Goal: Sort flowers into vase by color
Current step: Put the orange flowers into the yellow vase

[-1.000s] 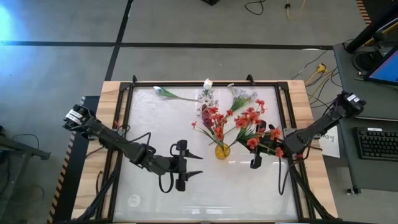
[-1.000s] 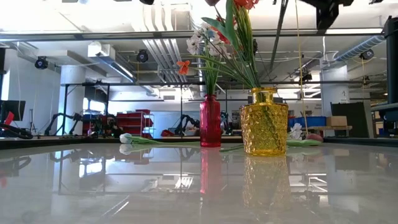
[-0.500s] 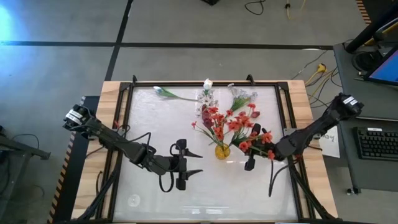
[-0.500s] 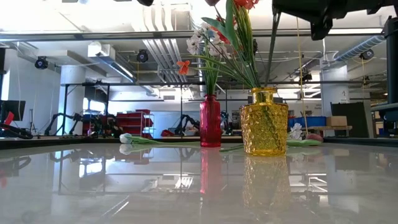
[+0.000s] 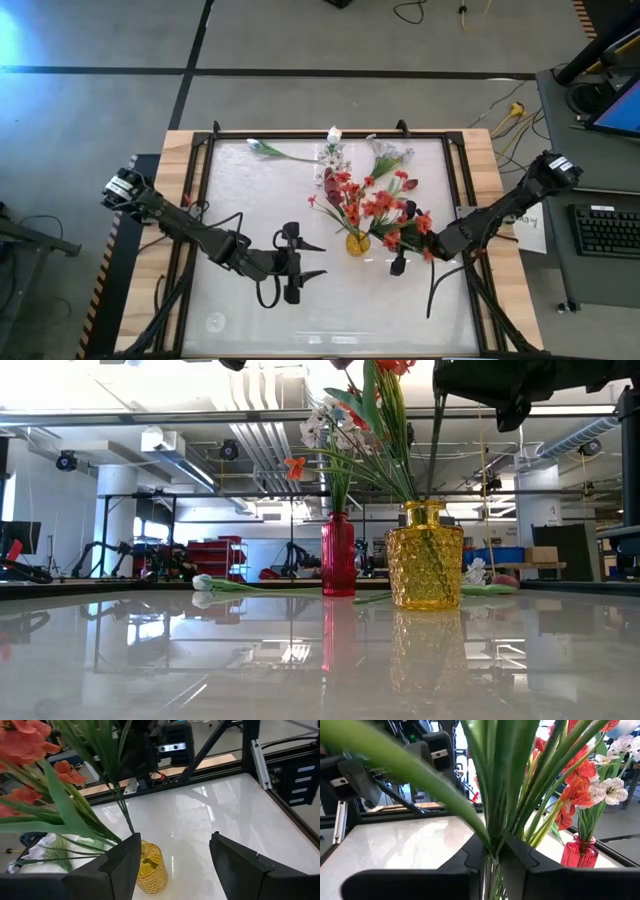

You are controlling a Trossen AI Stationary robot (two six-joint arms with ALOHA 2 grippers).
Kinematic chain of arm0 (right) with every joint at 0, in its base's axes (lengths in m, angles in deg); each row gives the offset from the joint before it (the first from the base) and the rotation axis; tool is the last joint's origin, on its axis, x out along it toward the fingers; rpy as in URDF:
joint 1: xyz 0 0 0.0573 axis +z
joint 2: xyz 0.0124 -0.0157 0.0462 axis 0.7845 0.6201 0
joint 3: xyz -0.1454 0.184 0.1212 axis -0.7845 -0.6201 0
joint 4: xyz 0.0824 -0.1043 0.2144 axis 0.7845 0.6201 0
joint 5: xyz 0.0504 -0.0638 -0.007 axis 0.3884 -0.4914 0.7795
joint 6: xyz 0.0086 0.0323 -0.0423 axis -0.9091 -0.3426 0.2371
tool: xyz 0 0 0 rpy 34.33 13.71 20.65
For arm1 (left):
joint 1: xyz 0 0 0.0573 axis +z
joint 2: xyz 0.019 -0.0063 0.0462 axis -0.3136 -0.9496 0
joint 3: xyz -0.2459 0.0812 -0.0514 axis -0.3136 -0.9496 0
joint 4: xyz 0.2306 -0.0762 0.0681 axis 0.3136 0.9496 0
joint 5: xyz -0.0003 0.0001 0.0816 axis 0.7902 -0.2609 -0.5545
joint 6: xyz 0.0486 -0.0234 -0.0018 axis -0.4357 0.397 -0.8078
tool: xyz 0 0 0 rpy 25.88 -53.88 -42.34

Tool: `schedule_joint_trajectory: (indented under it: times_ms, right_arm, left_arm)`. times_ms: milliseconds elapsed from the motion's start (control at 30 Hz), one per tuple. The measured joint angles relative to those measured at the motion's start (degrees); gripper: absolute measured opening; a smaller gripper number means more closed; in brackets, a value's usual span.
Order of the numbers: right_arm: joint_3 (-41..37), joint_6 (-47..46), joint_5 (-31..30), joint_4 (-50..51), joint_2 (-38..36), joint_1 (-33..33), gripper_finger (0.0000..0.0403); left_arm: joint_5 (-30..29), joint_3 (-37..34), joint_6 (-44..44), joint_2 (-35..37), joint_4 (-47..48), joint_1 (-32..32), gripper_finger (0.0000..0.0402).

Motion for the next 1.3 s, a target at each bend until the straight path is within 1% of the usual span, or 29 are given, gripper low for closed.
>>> schedule_joint_trajectory:
  times_ms: [333, 600, 733, 933, 1067, 1200, 1300]
  right_arm:
    - [0.0, -2.3, 0.0, 1.5, -0.1, -0.2, 0.0123]
    - [0.0, -10.0, 0.1, 10.4, -0.1, -0.2, 0.019]
    - [0.0, -13.4, 3.1, 13.3, -0.1, -0.2, 0.0218]
    - [0.0, -14.1, 3.7, 14.1, -0.2, -0.2, 0.0246]
    - [0.0, -14.4, 3.5, 17.3, -0.2, -0.2, 0.026]
    - [0.0, -18.7, 3.6, 20.2, -0.2, -0.2, 0.0268]
    - [0.0, -20.1, 6.5, 20.6, -0.2, -0.2, 0.0272]
  left_arm:
    - [-0.6, 0.0, 0.0, 0.0, 0.0, 0.0, 0.0219]
    - [-0.6, 0.0, 0.0, 0.0, 0.0, 0.0, 0.0219]
    - [-0.6, 0.0, 0.0, 0.0, 0.0, 0.1, 0.0219]
    - [-0.6, 0.0, 0.2, 0.0, 0.0, 0.2, 0.0219]
    - [-0.6, 0.0, 0.4, 0.0, 0.0, 0.3, 0.0219]
    - [-0.6, 0.0, 0.5, 0.0, 0.0, 0.3, 0.0219]
    - [-0.6, 0.0, 0.7, 0.0, 0.0, 0.3, 0.0219]
